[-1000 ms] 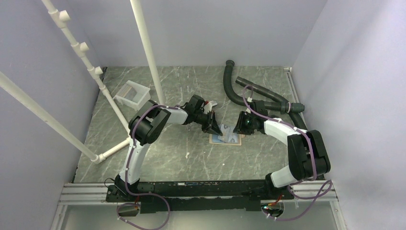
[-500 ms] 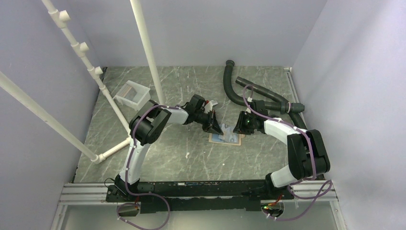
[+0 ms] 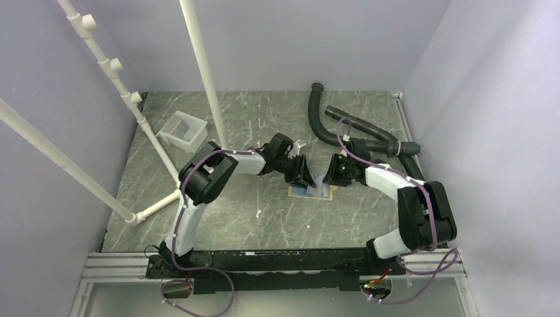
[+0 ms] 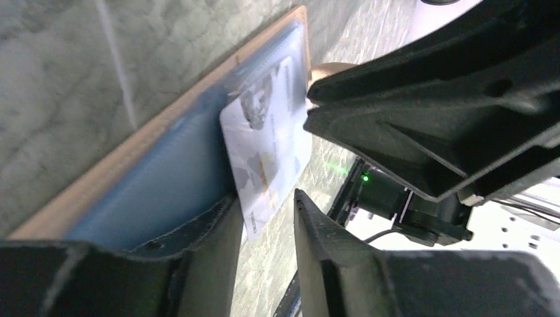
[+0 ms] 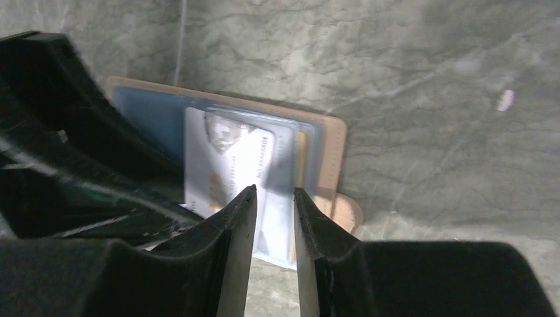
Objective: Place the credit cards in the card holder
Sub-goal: Insert the credit card into the card holder.
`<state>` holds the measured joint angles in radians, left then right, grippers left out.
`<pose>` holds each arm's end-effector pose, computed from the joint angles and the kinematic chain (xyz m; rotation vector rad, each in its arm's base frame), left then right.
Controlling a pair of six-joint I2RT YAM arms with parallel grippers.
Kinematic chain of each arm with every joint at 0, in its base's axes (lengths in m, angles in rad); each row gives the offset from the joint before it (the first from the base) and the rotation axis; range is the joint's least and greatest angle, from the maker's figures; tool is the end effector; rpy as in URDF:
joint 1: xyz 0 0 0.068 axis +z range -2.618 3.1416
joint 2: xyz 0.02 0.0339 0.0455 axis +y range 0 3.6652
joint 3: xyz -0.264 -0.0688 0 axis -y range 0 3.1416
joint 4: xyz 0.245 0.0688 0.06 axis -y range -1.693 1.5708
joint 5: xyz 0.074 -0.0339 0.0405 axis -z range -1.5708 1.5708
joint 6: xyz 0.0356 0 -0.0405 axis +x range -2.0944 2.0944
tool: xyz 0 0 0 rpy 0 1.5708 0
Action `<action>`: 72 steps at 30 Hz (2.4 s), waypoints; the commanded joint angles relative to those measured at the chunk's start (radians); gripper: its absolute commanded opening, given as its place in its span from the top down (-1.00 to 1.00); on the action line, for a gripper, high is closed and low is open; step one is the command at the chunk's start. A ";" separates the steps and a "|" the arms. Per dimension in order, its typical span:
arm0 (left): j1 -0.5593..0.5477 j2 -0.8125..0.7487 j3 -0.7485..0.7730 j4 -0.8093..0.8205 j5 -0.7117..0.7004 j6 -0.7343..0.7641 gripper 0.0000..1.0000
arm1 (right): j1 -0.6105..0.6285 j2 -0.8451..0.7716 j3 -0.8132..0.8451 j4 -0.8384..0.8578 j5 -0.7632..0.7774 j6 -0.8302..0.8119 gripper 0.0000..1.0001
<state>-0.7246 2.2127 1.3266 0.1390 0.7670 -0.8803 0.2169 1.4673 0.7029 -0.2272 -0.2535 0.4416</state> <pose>0.3225 -0.3185 0.1054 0.2596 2.6788 -1.5757 0.2622 0.0669 0.1591 0.1947 2.6117 0.5677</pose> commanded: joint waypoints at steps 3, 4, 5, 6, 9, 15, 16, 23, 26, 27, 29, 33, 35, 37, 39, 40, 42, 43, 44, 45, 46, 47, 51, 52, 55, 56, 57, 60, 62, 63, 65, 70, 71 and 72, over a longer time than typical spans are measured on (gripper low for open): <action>-0.038 -0.103 0.035 -0.201 -0.185 0.122 -0.05 | -0.040 -0.016 -0.045 -0.055 0.053 0.005 0.40; -0.043 -0.103 0.043 -0.216 -0.191 0.132 -0.08 | -0.041 -0.013 -0.045 -0.051 0.047 0.004 0.41; -0.048 -0.100 0.055 -0.223 -0.196 0.138 -0.10 | -0.041 -0.006 -0.046 -0.047 0.036 0.003 0.41; -0.054 -0.096 0.065 -0.229 -0.202 0.145 -0.11 | -0.041 -0.001 -0.046 -0.043 0.023 0.002 0.43; -0.079 -0.071 0.123 -0.287 -0.228 0.179 -0.06 | -0.041 0.013 -0.052 -0.023 -0.017 0.001 0.59; -0.161 -0.032 0.256 -0.420 -0.343 0.267 -0.15 | -0.042 0.027 -0.062 0.009 -0.130 0.019 0.80; -0.176 -0.026 0.274 -0.431 -0.348 0.287 -0.19 | -0.042 0.027 -0.066 0.018 -0.155 0.028 0.84; -0.174 -0.071 0.217 -0.396 -0.336 0.281 -0.39 | -0.092 0.001 -0.091 0.035 -0.188 0.046 0.91; -0.165 -0.096 0.202 -0.396 -0.333 0.277 -0.44 | -0.106 -0.004 -0.094 0.034 -0.193 0.043 0.91; -0.165 -0.094 0.209 -0.418 -0.330 0.279 -0.45 | -0.107 -0.003 -0.093 0.034 -0.195 0.042 0.92; -0.165 -0.090 0.217 -0.438 -0.331 0.285 -0.46 | -0.108 0.001 -0.092 0.032 -0.203 0.040 0.92; -0.166 -0.073 0.259 -0.524 -0.362 0.300 -0.50 | -0.109 0.004 -0.092 0.032 -0.207 0.037 0.92; -0.172 -0.071 0.273 -0.557 -0.382 0.307 -0.55 | -0.108 0.007 -0.093 0.037 -0.210 0.037 0.92; -0.186 -0.075 0.276 -0.554 -0.389 0.315 -0.61 | -0.108 0.017 -0.091 0.038 -0.214 0.036 0.92; -0.203 -0.072 0.287 -0.543 -0.390 0.335 -0.62 | -0.108 0.020 -0.093 0.043 -0.224 0.038 0.92; -0.215 -0.065 0.293 -0.515 -0.374 0.343 -0.62 | -0.108 0.020 -0.096 0.048 -0.236 0.043 0.92; -0.233 -0.045 0.312 -0.455 -0.319 0.353 -0.60 | -0.107 0.019 -0.101 0.057 -0.249 0.051 0.92; -0.239 -0.038 0.327 -0.451 -0.320 0.357 -0.60 | -0.108 0.017 -0.101 0.059 -0.254 0.055 0.92; -0.240 -0.036 0.337 -0.456 -0.328 0.362 -0.60 | -0.108 0.014 -0.103 0.059 -0.257 0.058 0.92; -0.240 -0.044 0.336 -0.460 -0.346 0.364 -0.60 | -0.108 0.010 -0.106 0.058 -0.256 0.061 0.92; -0.241 -0.060 0.325 -0.468 -0.381 0.363 -0.61 | -0.108 0.005 -0.106 0.055 -0.252 0.060 0.92; -0.240 -0.084 0.307 -0.482 -0.422 0.361 -0.63 | -0.108 0.003 -0.108 0.052 -0.246 0.060 0.92; -0.231 -0.167 0.243 -0.548 -0.550 0.343 -0.66 | -0.110 -0.002 -0.108 0.047 -0.224 0.052 0.92; -0.227 -0.179 0.236 -0.564 -0.560 0.341 -0.67 | -0.110 0.000 -0.108 0.047 -0.221 0.051 0.92; -0.227 -0.191 0.214 -0.554 -0.532 0.337 -0.66 | -0.112 0.003 -0.106 0.046 -0.219 0.046 0.92; -0.227 -0.186 0.213 -0.551 -0.518 0.334 -0.66 | -0.113 0.003 -0.105 0.046 -0.218 0.045 0.92; -0.227 -0.179 0.216 -0.551 -0.506 0.331 -0.66 | -0.113 0.002 -0.105 0.045 -0.217 0.045 0.92; -0.227 -0.150 0.222 -0.517 -0.462 0.327 -0.63 | -0.113 0.002 -0.103 0.044 -0.220 0.043 0.92; -0.227 -0.119 0.249 -0.514 -0.439 0.326 -0.62 | -0.113 0.003 -0.103 0.042 -0.224 0.042 0.92; -0.227 -0.101 0.271 -0.533 -0.434 0.328 -0.62 | -0.113 0.002 -0.104 0.042 -0.226 0.042 0.92; -0.227 -0.074 0.307 -0.547 -0.425 0.338 -0.62 | -0.113 -0.001 -0.105 0.044 -0.231 0.044 0.92; -0.232 -0.084 0.305 -0.435 -0.333 0.347 -0.62 | -0.113 0.001 -0.107 0.052 -0.240 0.049 0.92; -0.232 -0.100 0.278 -0.391 -0.324 0.339 -0.62 | -0.113 0.001 -0.108 0.054 -0.242 0.049 0.92; -0.231 -0.129 0.242 -0.343 -0.322 0.325 -0.63 | -0.113 0.001 -0.108 0.055 -0.243 0.049 0.92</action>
<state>-0.9440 2.1319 1.6009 -0.3843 0.3595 -0.5404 0.0982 1.4715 0.6113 -0.1635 -0.4793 0.4938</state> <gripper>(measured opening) 0.812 0.041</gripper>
